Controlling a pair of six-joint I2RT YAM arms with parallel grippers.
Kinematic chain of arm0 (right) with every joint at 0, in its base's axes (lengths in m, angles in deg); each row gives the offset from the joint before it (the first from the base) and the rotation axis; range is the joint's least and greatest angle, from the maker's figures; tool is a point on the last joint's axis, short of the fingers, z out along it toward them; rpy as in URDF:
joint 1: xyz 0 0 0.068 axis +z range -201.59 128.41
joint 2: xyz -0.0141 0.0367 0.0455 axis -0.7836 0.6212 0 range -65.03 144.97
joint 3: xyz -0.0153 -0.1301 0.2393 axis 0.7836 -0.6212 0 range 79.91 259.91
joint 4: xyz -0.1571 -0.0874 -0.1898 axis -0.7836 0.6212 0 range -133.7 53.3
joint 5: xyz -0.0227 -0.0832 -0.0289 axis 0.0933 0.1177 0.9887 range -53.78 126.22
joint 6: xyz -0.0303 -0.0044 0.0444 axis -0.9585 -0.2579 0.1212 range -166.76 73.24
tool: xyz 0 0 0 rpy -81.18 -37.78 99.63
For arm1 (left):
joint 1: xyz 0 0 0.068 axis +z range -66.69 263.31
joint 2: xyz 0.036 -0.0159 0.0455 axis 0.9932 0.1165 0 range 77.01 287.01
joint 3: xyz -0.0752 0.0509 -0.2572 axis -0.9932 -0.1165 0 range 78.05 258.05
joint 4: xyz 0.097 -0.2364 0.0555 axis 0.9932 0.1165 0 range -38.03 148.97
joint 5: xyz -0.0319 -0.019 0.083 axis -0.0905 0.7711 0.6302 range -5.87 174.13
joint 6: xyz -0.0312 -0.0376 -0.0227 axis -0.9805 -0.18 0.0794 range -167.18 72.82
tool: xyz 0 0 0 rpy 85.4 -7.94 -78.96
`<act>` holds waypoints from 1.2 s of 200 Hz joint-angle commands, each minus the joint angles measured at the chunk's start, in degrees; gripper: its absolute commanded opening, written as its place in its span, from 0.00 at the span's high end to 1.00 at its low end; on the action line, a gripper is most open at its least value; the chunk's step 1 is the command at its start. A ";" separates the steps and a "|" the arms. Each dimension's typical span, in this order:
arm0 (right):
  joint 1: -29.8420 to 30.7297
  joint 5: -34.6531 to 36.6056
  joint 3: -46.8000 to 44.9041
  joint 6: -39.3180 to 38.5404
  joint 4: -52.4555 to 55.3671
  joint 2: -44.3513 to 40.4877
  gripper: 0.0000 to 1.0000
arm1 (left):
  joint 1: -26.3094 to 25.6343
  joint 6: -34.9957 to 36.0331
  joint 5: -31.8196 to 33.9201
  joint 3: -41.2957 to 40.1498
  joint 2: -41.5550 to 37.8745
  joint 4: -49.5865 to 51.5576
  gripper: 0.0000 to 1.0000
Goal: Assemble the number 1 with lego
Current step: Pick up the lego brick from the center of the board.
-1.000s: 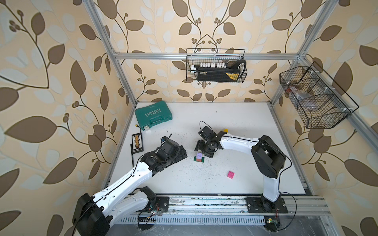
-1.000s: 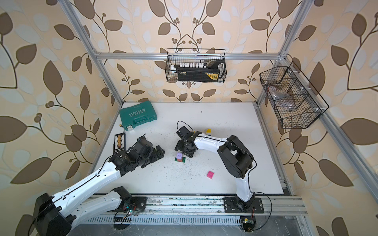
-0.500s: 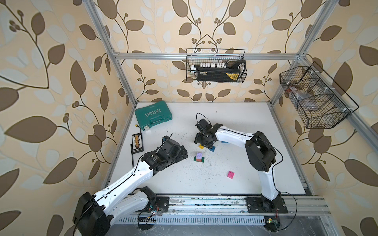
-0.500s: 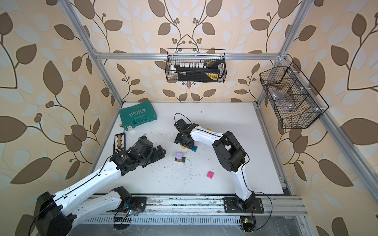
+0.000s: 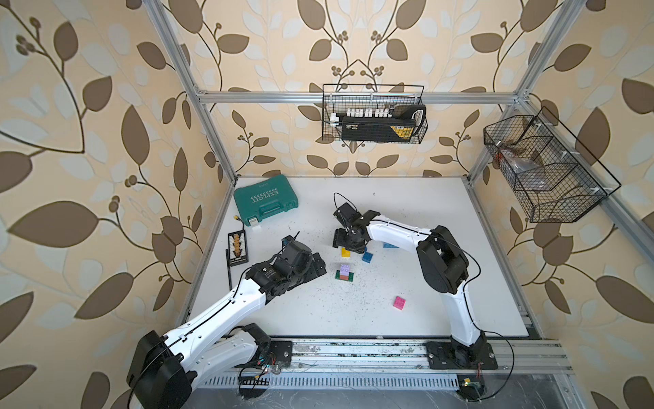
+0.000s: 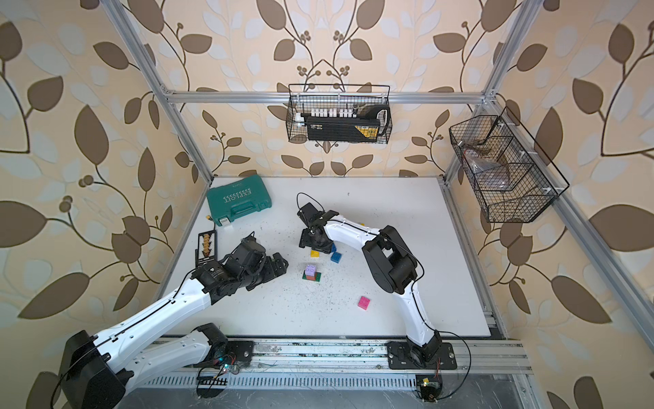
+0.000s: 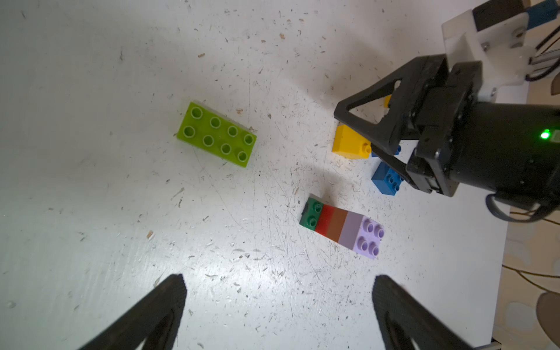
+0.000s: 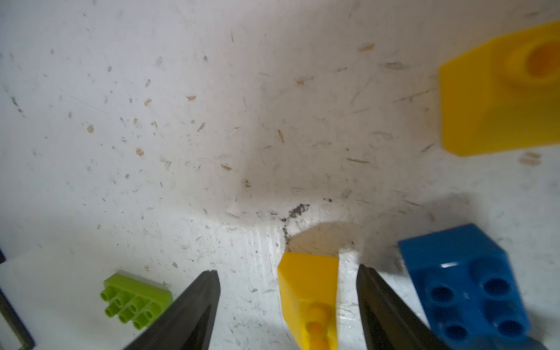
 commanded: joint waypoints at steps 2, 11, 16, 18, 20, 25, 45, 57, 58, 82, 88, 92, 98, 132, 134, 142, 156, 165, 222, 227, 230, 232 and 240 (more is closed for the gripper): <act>1.24 3.92 2.73 -4.98 8.06 -1.24 0.25 | 0.53 0.65 -0.26 -0.16 -2.31 -1.37 0.01; 1.64 4.52 3.34 -5.54 10.04 -0.81 0.26 | 0.53 0.46 -0.14 -0.47 -2.94 -1.34 0.01; 1.82 4.83 3.44 -5.73 10.86 -0.63 0.26 | 0.53 0.43 -0.04 -0.69 -3.37 -1.37 0.01; 1.86 4.93 3.44 -5.77 11.02 -0.52 0.26 | 0.53 0.39 0.01 -0.74 -3.49 -1.40 0.01; 1.94 5.02 3.38 -5.83 11.18 -0.52 0.26 | 0.53 0.34 -0.03 -0.87 -3.64 -1.41 0.01; 2.04 5.13 3.24 -5.94 11.38 -0.36 0.26 | 0.53 0.28 0.02 -1.03 -4.00 -1.57 0.01; 2.13 4.70 3.03 -5.57 11.04 0.08 0.26 | 0.49 0.35 0.11 -1.96 -5.43 -2.09 0.01; 2.36 5.32 3.71 -5.28 11.10 0.57 0.26 | 0.53 0.41 0.07 -2.28 -5.97 -2.35 0.01; 2.34 5.40 3.80 -5.27 11.16 0.60 0.26 | 0.53 0.43 0.05 -2.28 -6.03 -2.31 0.01; 2.54 7.30 5.99 -3.97 12.40 2.43 0.26 | 0.53 0.70 -0.41 -2.54 -6.51 -2.61 0.01; 2.58 7.77 6.52 -3.70 12.41 2.91 0.27 | 0.53 0.79 -0.56 -2.63 -6.56 -2.67 0.01; 2.58 8.12 6.87 -3.48 12.49 3.26 0.27 | 0.53 0.85 -0.66 -2.63 -6.61 -2.77 0.01; 2.62 8.65 7.42 -3.19 12.67 3.87 0.27 | 0.53 0.95 -0.80 -2.64 -6.73 -2.87 0.01; 2.76 9.70 11.28 -2.54 15.72 7.83 0.39 | 0.53 1.33 -1.20 -3.12 -7.52 -3.57 0.01; 2.76 9.70 11.38 -2.40 15.89 8.05 0.40 | 0.53 1.37 -1.21 -3.15 -7.50 -3.58 0.01; 2.84 9.87 11.61 -2.06 16.64 8.51 0.44 | 0.53 1.49 -1.34 -3.02 -7.36 -3.58 0.01; 2.93 10.43 11.45 -1.42 17.36 8.65 0.51 | 0.53 1.58 -1.33 -2.98 -7.44 -3.51 0.01; 2.98 10.82 11.06 -1.30 17.47 8.39 0.56 | 0.53 1.61 -1.39 -3.10 -7.73 -3.34 0.01; 3.11 11.20 8.98 -1.45 16.25 5.35 0.71 | 0.53 0.82 -0.77 -4.43 -10.30 -3.60 0.01; 3.11 11.12 8.98 -1.59 16.11 5.14 0.73 | 0.53 0.86 -0.77 -4.36 -10.11 -3.54 0.01; 3.11 11.07 8.98 -1.71 16.08 5.05 0.74 | 0.53 0.85 -0.78 -4.32 -9.93 -3.53 0.01; 3.11 11.03 8.98 -1.80 16.06 4.96 0.75 | 0.53 0.85 -0.73 -4.31 -9.90 -3.57 0.01; 3.11 11.02 9.00 -2.04 16.09 4.69 0.75 | 0.53 0.77 -0.77 -4.19 -9.53 -3.58 0.01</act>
